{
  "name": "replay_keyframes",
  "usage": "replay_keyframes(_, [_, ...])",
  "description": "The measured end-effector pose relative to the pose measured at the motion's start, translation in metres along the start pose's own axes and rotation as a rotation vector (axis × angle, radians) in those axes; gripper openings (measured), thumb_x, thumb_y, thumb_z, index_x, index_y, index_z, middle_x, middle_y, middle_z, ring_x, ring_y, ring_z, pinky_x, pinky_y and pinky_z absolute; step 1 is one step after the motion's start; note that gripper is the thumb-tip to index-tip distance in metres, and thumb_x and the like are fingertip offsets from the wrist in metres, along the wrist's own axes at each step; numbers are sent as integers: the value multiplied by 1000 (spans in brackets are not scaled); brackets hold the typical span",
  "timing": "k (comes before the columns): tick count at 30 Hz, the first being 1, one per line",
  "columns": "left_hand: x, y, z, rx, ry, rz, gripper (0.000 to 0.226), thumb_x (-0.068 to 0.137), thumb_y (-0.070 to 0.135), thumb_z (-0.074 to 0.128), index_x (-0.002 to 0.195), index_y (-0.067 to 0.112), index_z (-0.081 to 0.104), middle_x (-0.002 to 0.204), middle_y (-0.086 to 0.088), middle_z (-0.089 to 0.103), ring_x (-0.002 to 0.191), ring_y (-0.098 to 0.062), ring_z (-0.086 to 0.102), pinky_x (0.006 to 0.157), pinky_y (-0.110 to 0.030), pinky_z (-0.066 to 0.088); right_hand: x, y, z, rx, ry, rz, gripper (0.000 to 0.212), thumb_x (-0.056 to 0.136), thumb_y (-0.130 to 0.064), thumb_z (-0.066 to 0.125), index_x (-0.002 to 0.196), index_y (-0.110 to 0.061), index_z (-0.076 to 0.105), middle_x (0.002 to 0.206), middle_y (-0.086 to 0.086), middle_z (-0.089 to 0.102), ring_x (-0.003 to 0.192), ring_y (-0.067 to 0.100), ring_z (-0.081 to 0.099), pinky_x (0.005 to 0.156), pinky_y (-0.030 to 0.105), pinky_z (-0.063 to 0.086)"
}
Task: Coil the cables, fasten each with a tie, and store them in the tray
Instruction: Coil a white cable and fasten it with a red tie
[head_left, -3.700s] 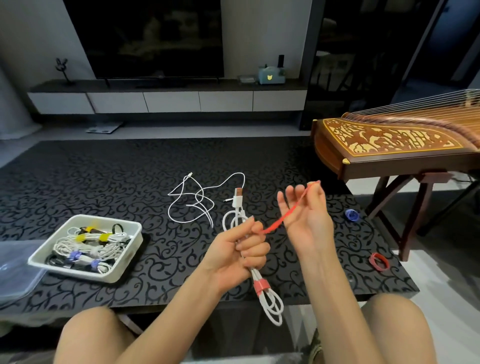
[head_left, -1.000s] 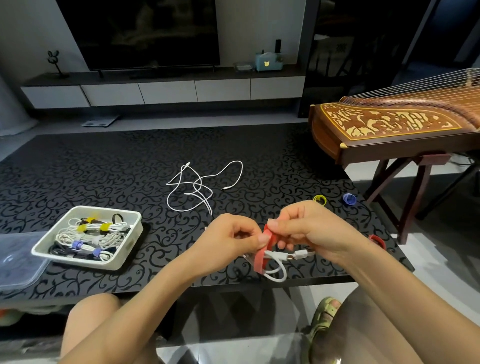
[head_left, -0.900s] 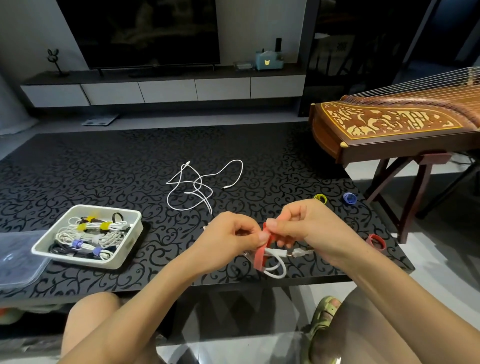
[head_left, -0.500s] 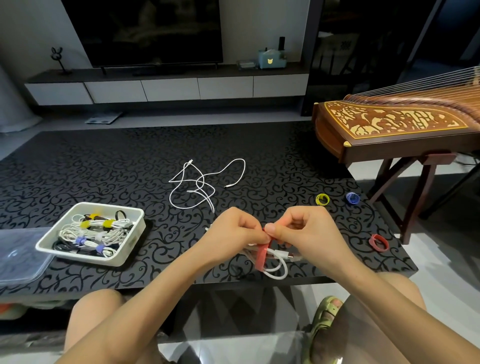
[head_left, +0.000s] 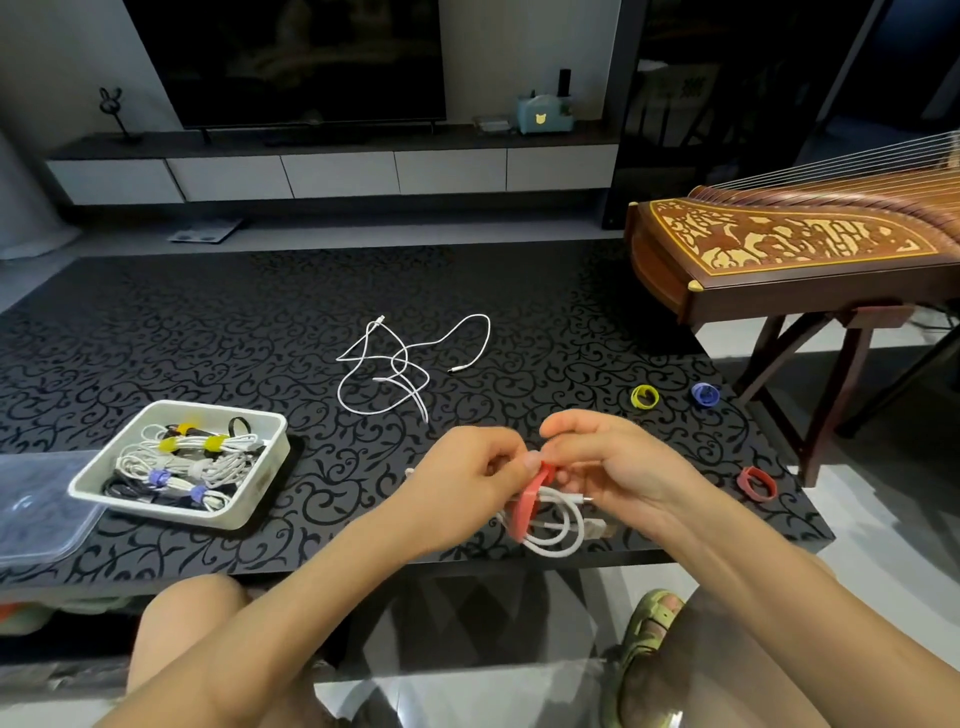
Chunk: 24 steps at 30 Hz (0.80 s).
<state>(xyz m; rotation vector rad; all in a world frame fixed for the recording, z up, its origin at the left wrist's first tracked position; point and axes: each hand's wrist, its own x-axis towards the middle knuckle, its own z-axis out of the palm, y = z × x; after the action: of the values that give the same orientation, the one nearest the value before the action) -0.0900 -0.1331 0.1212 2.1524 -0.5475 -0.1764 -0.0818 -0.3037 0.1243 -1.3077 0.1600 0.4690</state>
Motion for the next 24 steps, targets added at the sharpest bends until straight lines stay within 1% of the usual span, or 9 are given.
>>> replay_keyframes(4, [-6,0,5,76,78,178,1,98,17,48,98,18,48,51,1,53,48,-14,47,56,-28,40,-3,-8,3,-258,81,-375,27,83,13,52,80,-13,55,55,-4,50,49,9,42,49,19,36])
replay_keyframes(8, [-4,4,2,159,60,282,7,99,18,45,101,13,50,48,12,44,48,-6,43,51,-17,34,-7,-21,9,-582,79,-575,25,88,7,50,82,-17,49,67,4,47,62,14,45,58,19,39])
replay_keyframes(10, [-1,8,-1,219,56,314,9,100,21,44,96,14,48,49,13,43,49,-8,44,50,-16,33,-5,-25,12,-605,83,-562,24,90,6,47,83,-17,45,68,9,46,62,16,48,59,23,39])
replay_keyframes(13, [4,13,-6,317,31,394,14,100,15,43,86,15,46,57,12,45,51,-13,46,52,-27,39,1,-27,14,-476,48,-436,24,90,8,41,83,-15,41,58,2,44,47,8,40,46,18,34])
replay_keyframes(16, [8,11,-8,292,62,382,30,90,-3,45,71,20,39,58,13,40,56,-7,42,55,-18,34,8,-29,10,-444,29,-331,24,88,10,37,83,-14,39,54,-1,39,41,5,34,42,18,29])
replay_keyframes(18, [7,9,-6,292,113,381,32,87,-5,44,69,21,35,57,13,37,55,-6,40,54,-16,30,14,-32,8,-456,42,-285,25,88,10,37,82,-14,38,54,1,37,40,6,35,43,22,27])
replay_keyframes(20, [7,5,-4,242,162,360,25,90,-1,44,69,12,39,57,9,40,55,-11,41,53,-17,31,23,-35,5,-445,79,-235,28,87,12,38,76,-14,35,56,3,31,43,12,35,45,27,23])
replay_keyframes(22, [6,3,-4,108,189,318,22,94,4,44,73,6,48,61,2,52,57,-11,50,54,-18,40,31,-37,1,-401,104,-175,37,85,16,35,65,-15,31,54,1,27,46,15,31,50,32,13])
replay_keyframes(24, [5,4,-3,23,195,301,23,96,10,43,76,13,52,63,3,58,56,-7,53,56,-21,46,38,-36,-5,-317,118,-100,44,84,19,29,57,-16,26,48,0,26,39,14,28,51,30,12])
